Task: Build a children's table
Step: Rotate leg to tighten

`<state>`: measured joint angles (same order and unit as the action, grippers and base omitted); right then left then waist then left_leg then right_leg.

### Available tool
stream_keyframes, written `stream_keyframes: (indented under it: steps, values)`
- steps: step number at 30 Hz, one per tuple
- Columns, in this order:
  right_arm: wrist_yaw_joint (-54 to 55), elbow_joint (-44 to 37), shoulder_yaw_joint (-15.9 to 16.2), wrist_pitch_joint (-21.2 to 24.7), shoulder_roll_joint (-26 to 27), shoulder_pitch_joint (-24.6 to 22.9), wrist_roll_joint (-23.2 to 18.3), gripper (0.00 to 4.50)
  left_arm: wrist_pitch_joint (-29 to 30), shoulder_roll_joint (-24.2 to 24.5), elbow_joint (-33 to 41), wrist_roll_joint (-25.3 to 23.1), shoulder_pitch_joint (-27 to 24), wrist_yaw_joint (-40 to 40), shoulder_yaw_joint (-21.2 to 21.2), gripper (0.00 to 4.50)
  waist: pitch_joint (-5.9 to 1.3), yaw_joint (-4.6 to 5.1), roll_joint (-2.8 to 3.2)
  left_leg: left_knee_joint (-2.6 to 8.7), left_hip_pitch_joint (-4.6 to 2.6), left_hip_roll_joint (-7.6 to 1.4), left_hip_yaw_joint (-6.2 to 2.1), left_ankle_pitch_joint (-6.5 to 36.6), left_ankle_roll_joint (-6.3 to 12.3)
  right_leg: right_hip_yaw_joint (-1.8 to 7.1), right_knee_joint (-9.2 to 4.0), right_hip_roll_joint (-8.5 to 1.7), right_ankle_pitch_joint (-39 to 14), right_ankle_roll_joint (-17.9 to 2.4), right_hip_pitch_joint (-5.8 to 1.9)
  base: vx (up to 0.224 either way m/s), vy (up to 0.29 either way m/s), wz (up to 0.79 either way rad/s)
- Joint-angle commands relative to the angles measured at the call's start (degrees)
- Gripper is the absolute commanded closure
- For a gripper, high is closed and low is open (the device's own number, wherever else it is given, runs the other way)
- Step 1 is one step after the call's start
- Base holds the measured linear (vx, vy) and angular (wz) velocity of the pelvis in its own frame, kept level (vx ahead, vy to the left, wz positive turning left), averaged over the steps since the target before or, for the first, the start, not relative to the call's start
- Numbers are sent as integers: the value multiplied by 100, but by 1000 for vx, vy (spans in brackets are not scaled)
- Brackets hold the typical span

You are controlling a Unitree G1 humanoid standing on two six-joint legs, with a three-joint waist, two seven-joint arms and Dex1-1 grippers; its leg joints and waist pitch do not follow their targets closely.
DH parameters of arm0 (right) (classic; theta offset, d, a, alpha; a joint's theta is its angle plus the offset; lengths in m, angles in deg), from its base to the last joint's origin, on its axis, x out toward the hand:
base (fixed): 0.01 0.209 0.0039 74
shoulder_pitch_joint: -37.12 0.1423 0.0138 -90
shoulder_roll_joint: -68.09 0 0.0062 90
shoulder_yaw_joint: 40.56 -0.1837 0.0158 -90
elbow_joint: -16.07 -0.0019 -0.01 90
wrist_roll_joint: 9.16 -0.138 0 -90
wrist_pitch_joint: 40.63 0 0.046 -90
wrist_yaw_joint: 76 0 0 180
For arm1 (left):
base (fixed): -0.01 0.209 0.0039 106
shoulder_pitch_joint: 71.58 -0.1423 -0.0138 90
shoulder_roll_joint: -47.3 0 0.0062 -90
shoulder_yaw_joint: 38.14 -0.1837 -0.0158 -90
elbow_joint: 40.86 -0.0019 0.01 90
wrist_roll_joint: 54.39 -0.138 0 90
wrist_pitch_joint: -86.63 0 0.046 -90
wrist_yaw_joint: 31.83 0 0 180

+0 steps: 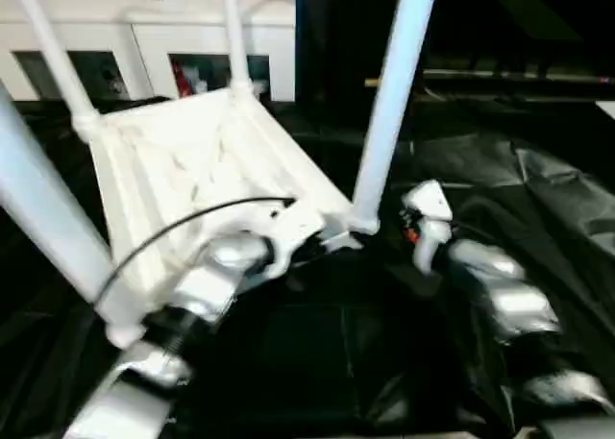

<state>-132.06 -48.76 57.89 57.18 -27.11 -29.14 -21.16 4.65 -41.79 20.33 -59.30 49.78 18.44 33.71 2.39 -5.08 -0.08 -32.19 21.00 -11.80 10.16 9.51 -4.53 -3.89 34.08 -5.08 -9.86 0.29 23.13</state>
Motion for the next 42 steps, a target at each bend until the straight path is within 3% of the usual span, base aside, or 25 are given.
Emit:
stream_keyframes:
  steps: [1, 5, 7, 10, 14, 16, 27, 31, 35, 38, 39, 40, 42]
  values:
    - [-499, -250, 191, 143, -226, -45, -27, 49, -275, 232, 355, 266, -283, 1018, -359, 450, -333, -60, -50, 354, -9, -140, -38, 1532, 283, 208, -444, -303, -1712, -988, -284, 0, 0, 0]
    - [-612, -275, 308, 120, -316, -66, 107, 49, -259, 504, 697, 398, -412, 1524, -485, 450, -327, -72, 2, 340, -82, -160, 7, 1554, 202, 224, -399, -260, -1306, -1280, -212, 0, 0, 0]
    - [-544, -224, 337, 56, -276, -46, 169, 49, -191, 565, 825, 479, -465, 1634, -451, 450, -321, -107, 6, 341, -97, -162, 24, 1642, 174, 228, -386, -255, -1271, -1318, -204, 0, 0, 0]
    - [-570, -263, 398, 90, -226, -21, 193, 49, -182, 605, 882, 523, -500, 1706, -410, 450, -318, -164, -19, 354, -89, -164, 32, 1651, 136, 236, -370, -271, -1279, -1260, -222, 0, 0, 0]
    - [-687, -278, 511, 136, -237, -7, 243, 49, -190, 651, 933, 562, -533, 1774, -399, 450, -317, -166, -47, 354, -67, -151, 32, 1649, 116, 242, -389, -295, -1475, -1119, -240, 0, 0, 0]
    - [-677, -227, 519, 125, -217, 16, 263, 84, -188, 652, 935, 562, -534, 1774, -397, 450, -317, -163, -45, 350, -71, -149, 32, 1637, 109, 244, -395, -298, -1549, -1084, -232, 0, 0, 0]
    - [-553, 24, 476, 92, -84, 130, 286, 170, -144, 641, 894, 555, -518, 1765, -354, 450, -325, -142, -56, 333, -60, -143, 35, 1476, 141, 238, -373, -288, -1434, -1116, -243, 0, 0, 0]
    - [168, 486, 191, 102, 192, 172, 332, 175, 32, 455, 662, 413, -410, 1298, -272, 450, -306, -109, -42, 350, -71, -137, 33, 1645, 65, 240, -408, -287, -1685, -1072, -221, 0, 0, 0]
    - [1159, 939, -102, 138, 506, 246, 401, 177, 239, 103, 319, 262, -187, 610, -161, 450, -289, -48, -51, 369, -111, -114, -1, 2029, -106, 218, -502, -304, -2463, -850, -195, 0, 0, 0]
    - [2669, 1284, -571, 327, 1018, 338, 375, 178, 512, -442, -108, 33, 103, -372, -97, 450, -285, -4, -42, 367, -121, -96, -29, 2169, -141, 196, -560, -314, -2872, -669, -183, 0, 0, 0]
    - [2856, 1317, -629, 348, 1081, 350, 374, 178, 554, -513, -157, 11, 137, -499, -84, 450, -272, 28, -36, 372, -111, -95, -14, 2185, -134, 212, -569, -303, -2889, -661, -149, 0, 0, 0]
    - [3617, 1407, -703, 339, 1293, 393, 555, 178, 704, -819, -331, -56, 263, -977, -51, 450, -284, 18, -37, 369, -123, -95, -42, 2155, -186, 191, -574, -312, -2921, -629, -164, 0, 0, 0]
    - [4042, 1517, -737, 315, 1460, 465, 657, 178, 767, -1006, -431, -208, 320, -1329, -85, 450, -293, 34, -47, 374, -87, -81, -43, 2135, -165, 180, -586, -304, -2899, -574, -181, 0, 0, 0]
